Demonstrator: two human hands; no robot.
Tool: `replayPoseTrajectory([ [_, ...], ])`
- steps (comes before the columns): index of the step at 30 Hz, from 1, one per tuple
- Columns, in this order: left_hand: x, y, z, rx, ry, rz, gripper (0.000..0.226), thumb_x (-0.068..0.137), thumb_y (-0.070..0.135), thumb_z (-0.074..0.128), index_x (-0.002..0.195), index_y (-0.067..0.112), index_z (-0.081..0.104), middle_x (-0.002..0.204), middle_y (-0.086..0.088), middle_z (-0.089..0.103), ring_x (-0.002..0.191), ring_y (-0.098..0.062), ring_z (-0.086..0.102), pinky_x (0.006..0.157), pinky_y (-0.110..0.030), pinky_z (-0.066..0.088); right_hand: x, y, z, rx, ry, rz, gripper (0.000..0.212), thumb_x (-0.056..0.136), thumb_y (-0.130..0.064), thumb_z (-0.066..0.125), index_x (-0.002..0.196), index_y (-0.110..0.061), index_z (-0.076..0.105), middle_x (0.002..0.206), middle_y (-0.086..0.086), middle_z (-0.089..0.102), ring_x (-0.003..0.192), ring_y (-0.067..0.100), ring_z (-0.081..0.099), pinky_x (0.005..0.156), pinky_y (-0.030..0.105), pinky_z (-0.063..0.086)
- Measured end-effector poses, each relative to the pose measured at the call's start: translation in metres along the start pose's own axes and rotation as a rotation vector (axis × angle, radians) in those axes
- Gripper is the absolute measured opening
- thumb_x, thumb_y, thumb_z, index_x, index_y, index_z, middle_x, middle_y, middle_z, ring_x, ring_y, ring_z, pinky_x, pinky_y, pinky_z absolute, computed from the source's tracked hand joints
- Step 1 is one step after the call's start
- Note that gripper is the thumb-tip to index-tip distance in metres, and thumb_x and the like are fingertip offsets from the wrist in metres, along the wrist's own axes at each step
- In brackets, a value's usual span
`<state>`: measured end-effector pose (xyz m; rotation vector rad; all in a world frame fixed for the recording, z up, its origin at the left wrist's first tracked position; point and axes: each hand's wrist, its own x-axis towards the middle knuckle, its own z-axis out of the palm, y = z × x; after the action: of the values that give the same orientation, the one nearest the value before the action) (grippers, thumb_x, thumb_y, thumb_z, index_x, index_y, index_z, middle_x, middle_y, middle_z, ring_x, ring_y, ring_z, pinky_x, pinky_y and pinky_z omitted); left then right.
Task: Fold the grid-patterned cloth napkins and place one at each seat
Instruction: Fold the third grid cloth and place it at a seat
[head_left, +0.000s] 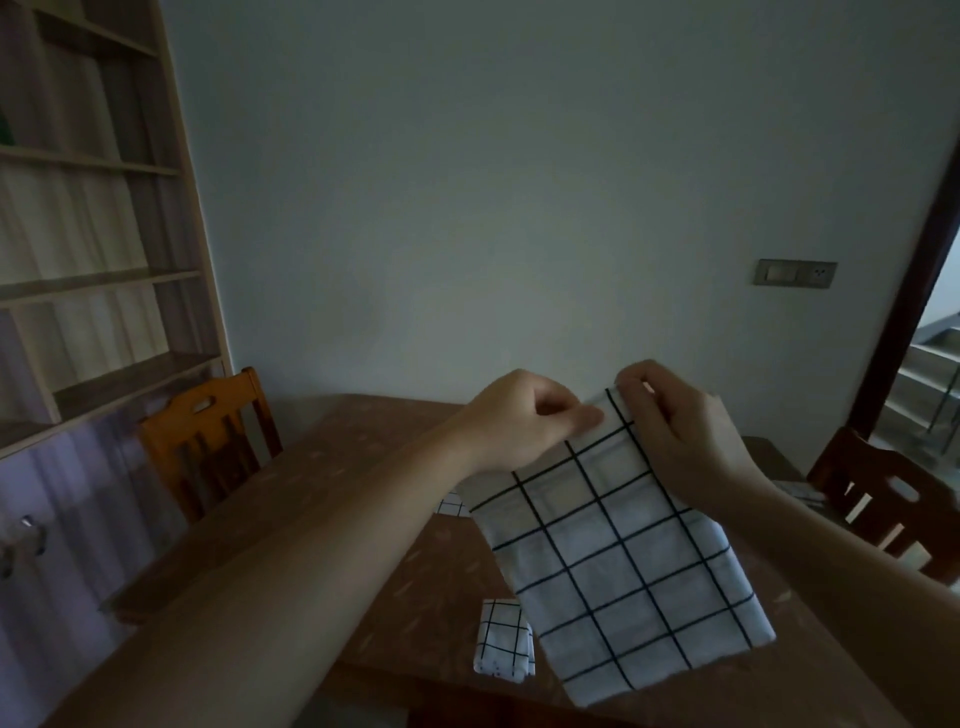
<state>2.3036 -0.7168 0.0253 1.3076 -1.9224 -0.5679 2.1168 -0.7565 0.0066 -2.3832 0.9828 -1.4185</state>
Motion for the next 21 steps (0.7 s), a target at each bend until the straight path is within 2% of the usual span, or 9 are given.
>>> replayPoseTrajectory([
  [3, 0.002, -0.001, 0.001, 0.002, 0.134, 0.066, 0.037, 0.093, 0.036, 0.063, 0.06, 0.019, 0.062, 0.048, 0.01, 0.046, 0.048, -0.006, 0.042, 0.052, -0.017, 0.034, -0.007, 0.009, -0.001, 0.011, 0.028, 0.064, 0.019, 0.092, -0.04, 0.056, 0.08, -0.026, 0.059, 0.041, -0.004, 0.045, 0.037, 0.008, 0.035, 0.04, 0.023, 0.029],
  [5, 0.002, -0.009, -0.004, 0.017, 0.227, 0.093, 0.043, 0.092, 0.033, 0.064, 0.052, 0.021, 0.053, 0.044, 0.011, 0.036, 0.045, -0.004, 0.035, 0.048, -0.017, 0.03, -0.016, 0.016, -0.002, -0.026, 0.021, 0.061, 0.027, 0.089, -0.045, 0.057, 0.073, -0.023, 0.059, 0.042, -0.007, 0.047, 0.036, 0.007, 0.036, 0.041, 0.02, 0.03],
  [7, 0.002, -0.016, -0.008, 0.002, 0.285, 0.106, 0.044, 0.091, 0.032, 0.066, 0.049, 0.023, 0.052, 0.044, 0.01, 0.034, 0.046, -0.004, 0.034, 0.049, -0.02, 0.029, -0.023, 0.019, -0.002, -0.038, 0.026, 0.026, 0.036, 0.088, -0.047, 0.053, 0.067, -0.019, 0.061, 0.043, -0.007, 0.048, 0.036, 0.008, 0.039, 0.041, 0.018, 0.032],
  [11, 0.002, -0.019, -0.011, -0.032, 0.315, 0.135, 0.038, 0.09, 0.033, 0.067, 0.054, 0.023, 0.06, 0.047, 0.009, 0.039, 0.049, -0.008, 0.036, 0.051, -0.024, 0.03, -0.022, 0.019, -0.004, -0.055, 0.082, -0.028, 0.038, 0.088, -0.046, 0.048, 0.069, -0.016, 0.064, 0.04, -0.007, 0.042, 0.037, 0.01, 0.041, 0.04, 0.014, 0.029],
  [14, 0.003, -0.019, -0.017, -0.072, 0.36, 0.156, 0.034, 0.091, 0.034, 0.066, 0.061, 0.016, 0.066, 0.051, -0.004, 0.046, 0.052, -0.012, 0.04, 0.053, -0.025, 0.031, -0.025, 0.021, -0.005, -0.063, 0.033, -0.038, 0.036, 0.09, -0.044, 0.051, 0.064, -0.021, 0.059, 0.044, -0.007, 0.044, 0.039, 0.01, 0.041, 0.041, 0.013, 0.03],
  [17, 0.003, -0.02, -0.023, -0.06, 0.368, 0.149, 0.037, 0.09, 0.032, 0.067, 0.056, 0.019, 0.059, 0.047, 0.01, 0.037, 0.049, -0.008, 0.034, 0.05, -0.021, 0.03, -0.029, 0.026, -0.005, -0.11, 0.009, -0.108, 0.043, 0.095, -0.044, 0.052, 0.06, -0.019, 0.057, 0.044, -0.005, 0.04, 0.044, 0.014, 0.043, 0.043, 0.012, 0.028],
  [21, 0.002, -0.024, -0.028, -0.105, 0.403, 0.124, 0.033, 0.091, 0.032, 0.066, 0.06, 0.021, 0.064, 0.046, 0.009, 0.039, 0.047, -0.009, 0.034, 0.048, -0.02, 0.029, -0.028, 0.033, -0.006, -0.104, 0.0, -0.113, 0.042, 0.093, -0.044, 0.055, 0.065, -0.014, 0.062, 0.045, -0.003, 0.045, 0.042, 0.014, 0.041, 0.043, 0.017, 0.033],
])
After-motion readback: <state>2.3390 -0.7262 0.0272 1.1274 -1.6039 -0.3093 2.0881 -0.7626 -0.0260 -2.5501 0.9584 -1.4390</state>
